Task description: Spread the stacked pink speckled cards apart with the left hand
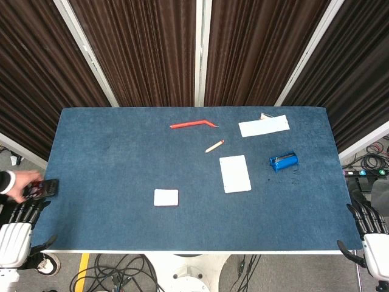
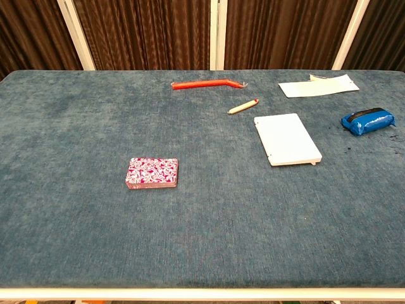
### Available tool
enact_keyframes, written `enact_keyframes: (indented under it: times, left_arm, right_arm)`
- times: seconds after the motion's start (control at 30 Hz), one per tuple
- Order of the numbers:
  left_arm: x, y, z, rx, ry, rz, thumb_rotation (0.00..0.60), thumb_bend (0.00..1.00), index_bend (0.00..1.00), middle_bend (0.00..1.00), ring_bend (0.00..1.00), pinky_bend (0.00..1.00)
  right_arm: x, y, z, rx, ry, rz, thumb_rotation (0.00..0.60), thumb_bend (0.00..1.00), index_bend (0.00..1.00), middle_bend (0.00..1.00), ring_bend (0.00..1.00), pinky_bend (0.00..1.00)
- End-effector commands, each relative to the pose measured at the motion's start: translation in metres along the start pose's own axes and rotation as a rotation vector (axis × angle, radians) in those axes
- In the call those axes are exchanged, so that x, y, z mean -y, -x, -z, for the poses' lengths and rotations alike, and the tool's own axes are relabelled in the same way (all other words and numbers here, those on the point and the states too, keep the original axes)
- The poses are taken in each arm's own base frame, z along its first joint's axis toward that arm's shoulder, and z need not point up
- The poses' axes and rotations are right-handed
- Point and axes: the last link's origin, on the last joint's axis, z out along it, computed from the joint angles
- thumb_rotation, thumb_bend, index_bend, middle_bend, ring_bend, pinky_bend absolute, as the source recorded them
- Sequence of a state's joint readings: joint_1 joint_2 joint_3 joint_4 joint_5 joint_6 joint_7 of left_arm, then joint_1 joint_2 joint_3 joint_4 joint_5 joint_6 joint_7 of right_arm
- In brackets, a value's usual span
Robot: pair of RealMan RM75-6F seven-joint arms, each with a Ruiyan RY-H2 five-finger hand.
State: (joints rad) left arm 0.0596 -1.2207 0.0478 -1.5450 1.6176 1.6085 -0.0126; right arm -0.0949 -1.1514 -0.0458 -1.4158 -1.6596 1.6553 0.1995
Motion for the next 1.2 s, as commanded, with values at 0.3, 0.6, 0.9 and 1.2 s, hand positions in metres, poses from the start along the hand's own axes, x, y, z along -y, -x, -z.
enact_keyframes:
  times: [0.3,0.6,0.9,1.2]
  left_arm:
    - [-0.004,-0.003,0.002,-0.016,0.009,-0.004,0.600,0.15,0.17,0.15,0.06,0.12]
    - [-0.009,-0.005,-0.001,-0.014,0.029,-0.015,0.600,0.15,0.17,0.14,0.06,0.12]
    - [-0.020,0.003,-0.005,0.020,0.071,-0.027,0.600,0.15,0.15,0.14,0.06,0.12]
    - [-0.049,0.005,-0.031,0.050,0.157,-0.031,0.600,0.15,0.15,0.14,0.06,0.12]
  right_arm:
    - [-0.004,-0.003,0.002,-0.009,-0.001,-0.007,0.600,0.16,0.00,0.00,0.00,0.00]
    - [-0.003,-0.005,0.000,-0.019,-0.002,-0.010,0.600,0.16,0.00,0.00,0.00,0.00]
    - [0.002,-0.006,0.001,-0.025,-0.024,-0.006,0.600,0.16,0.00,0.00,0.00,0.00]
    - [-0.003,-0.005,-0.001,-0.018,-0.007,-0.004,0.600,0.16,0.00,0.00,0.00,0.00]
